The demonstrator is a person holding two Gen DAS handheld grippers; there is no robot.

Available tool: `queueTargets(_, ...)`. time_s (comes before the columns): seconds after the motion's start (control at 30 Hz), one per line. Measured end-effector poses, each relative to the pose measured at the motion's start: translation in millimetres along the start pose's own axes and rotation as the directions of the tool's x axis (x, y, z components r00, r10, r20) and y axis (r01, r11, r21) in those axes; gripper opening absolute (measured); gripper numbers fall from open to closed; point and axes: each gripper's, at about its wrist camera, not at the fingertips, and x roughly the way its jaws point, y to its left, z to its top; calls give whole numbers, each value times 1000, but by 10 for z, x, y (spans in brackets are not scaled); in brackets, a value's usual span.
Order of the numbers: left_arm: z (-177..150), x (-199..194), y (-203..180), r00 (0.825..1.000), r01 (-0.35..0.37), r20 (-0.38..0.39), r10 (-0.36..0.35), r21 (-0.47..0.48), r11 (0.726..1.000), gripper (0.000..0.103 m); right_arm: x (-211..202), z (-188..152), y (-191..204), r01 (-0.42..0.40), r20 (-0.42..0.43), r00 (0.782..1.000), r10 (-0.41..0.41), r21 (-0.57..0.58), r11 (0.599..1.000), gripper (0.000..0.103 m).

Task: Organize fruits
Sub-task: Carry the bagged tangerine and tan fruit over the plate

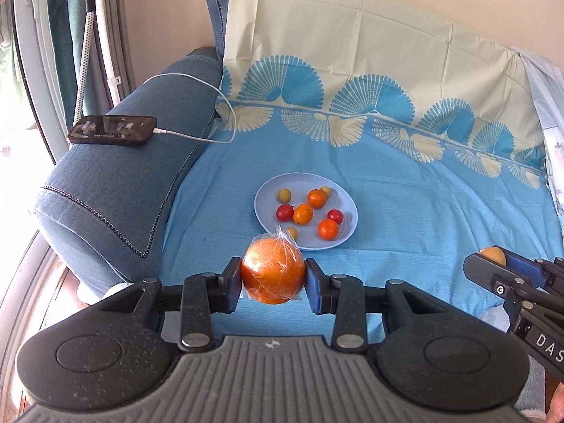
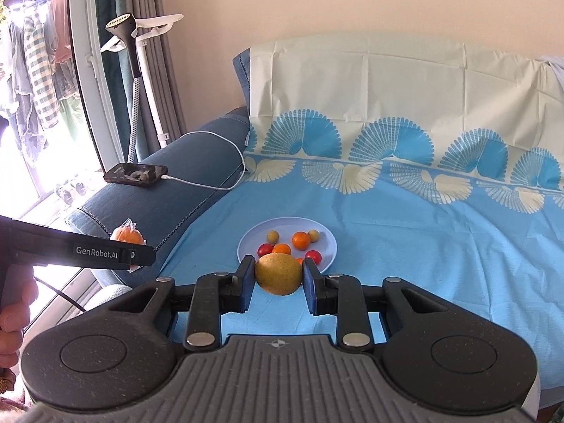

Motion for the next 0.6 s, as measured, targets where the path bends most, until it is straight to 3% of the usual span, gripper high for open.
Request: queueTargets(0.6, 47, 256, 56, 998, 4, -58, -4, -9, 1000, 41, 168, -2, 25, 14, -48, 999, -13, 20, 1000, 30)
